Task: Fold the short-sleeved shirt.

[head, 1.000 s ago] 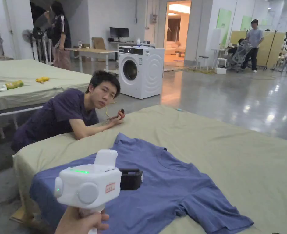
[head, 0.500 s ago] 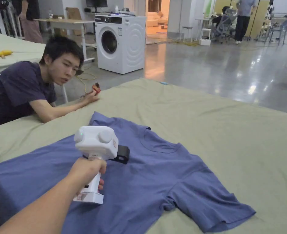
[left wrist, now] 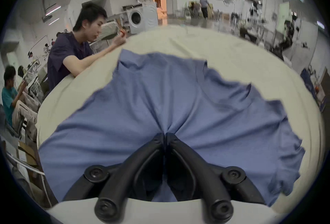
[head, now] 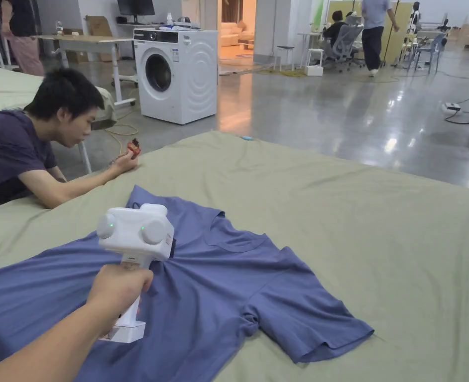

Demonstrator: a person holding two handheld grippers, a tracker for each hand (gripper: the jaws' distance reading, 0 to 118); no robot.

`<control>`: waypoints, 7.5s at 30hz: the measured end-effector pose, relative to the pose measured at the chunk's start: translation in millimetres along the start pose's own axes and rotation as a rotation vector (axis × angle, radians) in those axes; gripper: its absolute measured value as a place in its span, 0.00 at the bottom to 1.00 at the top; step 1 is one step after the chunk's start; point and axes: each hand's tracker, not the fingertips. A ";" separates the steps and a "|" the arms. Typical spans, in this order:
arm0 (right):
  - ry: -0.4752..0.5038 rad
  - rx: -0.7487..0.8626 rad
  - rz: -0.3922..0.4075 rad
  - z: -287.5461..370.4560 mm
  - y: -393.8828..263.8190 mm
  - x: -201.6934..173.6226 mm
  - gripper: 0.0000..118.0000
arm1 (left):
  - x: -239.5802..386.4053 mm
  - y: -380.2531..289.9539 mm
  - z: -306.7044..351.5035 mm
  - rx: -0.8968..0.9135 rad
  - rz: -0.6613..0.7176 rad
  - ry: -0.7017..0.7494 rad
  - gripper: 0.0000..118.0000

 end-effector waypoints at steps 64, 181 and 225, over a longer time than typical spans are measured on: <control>-0.585 0.136 -0.124 233.5 -21.2 205.5 0.05 | 290.9 -124.3 368.5 0.913 -0.297 -0.591 1.00; -0.277 -0.080 -0.188 94.3 213.4 374.5 0.03 | 344.6 118.8 405.3 0.531 -0.227 -0.832 0.03; -0.136 -0.459 -0.300 49.9 -18.5 335.1 0.03 | 308.6 -92.9 252.9 0.148 -0.290 -0.646 0.03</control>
